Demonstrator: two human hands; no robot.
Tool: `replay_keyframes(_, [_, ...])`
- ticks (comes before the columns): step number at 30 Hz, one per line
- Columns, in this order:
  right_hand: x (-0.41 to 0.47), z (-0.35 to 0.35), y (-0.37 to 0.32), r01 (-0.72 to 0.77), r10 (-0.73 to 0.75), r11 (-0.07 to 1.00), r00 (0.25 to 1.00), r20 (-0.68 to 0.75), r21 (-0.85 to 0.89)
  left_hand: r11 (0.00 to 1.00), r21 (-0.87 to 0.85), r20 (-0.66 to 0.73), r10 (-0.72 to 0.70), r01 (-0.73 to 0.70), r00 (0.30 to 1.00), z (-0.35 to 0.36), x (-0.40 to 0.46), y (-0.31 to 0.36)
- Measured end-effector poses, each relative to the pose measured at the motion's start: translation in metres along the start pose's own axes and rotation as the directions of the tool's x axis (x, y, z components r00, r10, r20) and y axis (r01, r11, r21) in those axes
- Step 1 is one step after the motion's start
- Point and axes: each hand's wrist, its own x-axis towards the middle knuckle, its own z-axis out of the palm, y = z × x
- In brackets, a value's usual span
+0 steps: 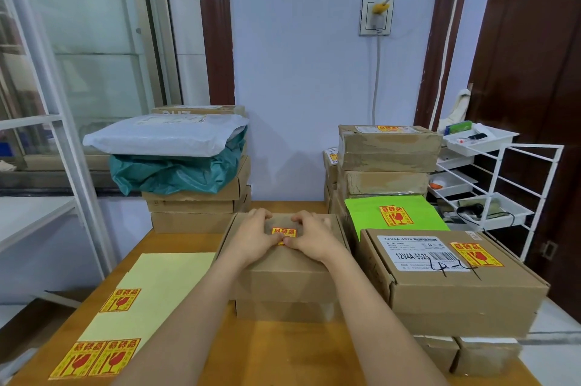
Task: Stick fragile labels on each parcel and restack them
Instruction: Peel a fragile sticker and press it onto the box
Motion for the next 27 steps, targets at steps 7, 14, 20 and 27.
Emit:
replay_keyframes(7, [0.0, -0.002, 0.0, -0.016, 0.014, 0.997, 1.0, 0.017, 0.073, 0.997, 0.068, -0.035, -0.029, 0.031, 0.999, 0.002, 0.001, 0.002])
replay_keyframes(14, [0.005, 0.006, -0.007, -0.031, 0.023, 0.986, 0.998, -0.053, -0.164, 0.991, 0.121, -0.06, -0.047, 0.054, 0.997, 0.004, 0.003, 0.0])
replay_keyframes(20, [0.009, 0.009, -0.012, -0.061, 0.044, 0.966, 0.996, -0.073, -0.25, 0.976, 0.206, -0.096, -0.057, 0.075, 0.994, 0.003, 0.006, 0.003])
replay_keyframes(27, [0.012, 0.007, -0.012, -0.064, 0.047, 0.964, 0.996, -0.072, -0.26, 0.979, 0.195, -0.095, -0.041, 0.059, 0.995, 0.004, 0.006, 0.002])
